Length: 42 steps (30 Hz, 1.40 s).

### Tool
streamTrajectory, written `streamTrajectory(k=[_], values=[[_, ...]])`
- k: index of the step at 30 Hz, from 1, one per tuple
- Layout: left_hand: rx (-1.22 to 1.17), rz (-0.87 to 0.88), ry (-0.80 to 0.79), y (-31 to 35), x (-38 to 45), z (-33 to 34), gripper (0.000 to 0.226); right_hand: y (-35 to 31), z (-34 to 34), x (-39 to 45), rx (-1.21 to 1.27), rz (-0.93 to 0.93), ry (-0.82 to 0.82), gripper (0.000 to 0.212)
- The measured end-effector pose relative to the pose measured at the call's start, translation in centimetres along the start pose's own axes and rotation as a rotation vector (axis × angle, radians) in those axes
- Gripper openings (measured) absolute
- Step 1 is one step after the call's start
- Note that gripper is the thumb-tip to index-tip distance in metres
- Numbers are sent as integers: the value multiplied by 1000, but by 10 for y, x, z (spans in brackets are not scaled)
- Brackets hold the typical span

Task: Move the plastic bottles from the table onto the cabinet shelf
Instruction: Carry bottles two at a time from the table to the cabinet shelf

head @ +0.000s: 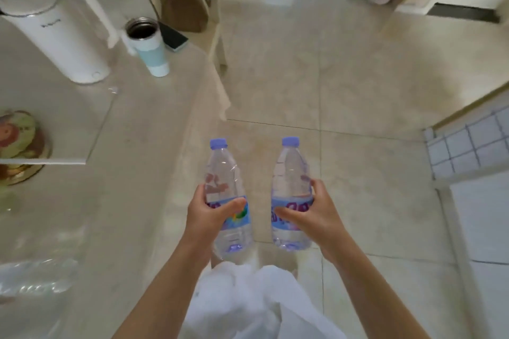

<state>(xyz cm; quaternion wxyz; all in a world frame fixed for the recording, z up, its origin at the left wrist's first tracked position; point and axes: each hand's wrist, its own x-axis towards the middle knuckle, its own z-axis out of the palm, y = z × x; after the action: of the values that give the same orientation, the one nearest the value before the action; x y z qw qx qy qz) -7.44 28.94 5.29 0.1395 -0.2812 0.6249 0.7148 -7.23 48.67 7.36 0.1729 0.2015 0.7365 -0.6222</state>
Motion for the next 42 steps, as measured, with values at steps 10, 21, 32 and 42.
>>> streamTrajectory(k=[10,21,32,42], values=[[268,6,-362,-53,-55,218,57,90,-195,-73,151,61,446,70],[537,69,-734,-82,-90,405,62,149,-328,-105,398,161,796,73],[775,230,-991,-81,-71,624,69,148,-496,-65,514,136,1101,72],[913,318,-1219,-111,-112,765,76,160,-598,-93,549,197,1345,74]])
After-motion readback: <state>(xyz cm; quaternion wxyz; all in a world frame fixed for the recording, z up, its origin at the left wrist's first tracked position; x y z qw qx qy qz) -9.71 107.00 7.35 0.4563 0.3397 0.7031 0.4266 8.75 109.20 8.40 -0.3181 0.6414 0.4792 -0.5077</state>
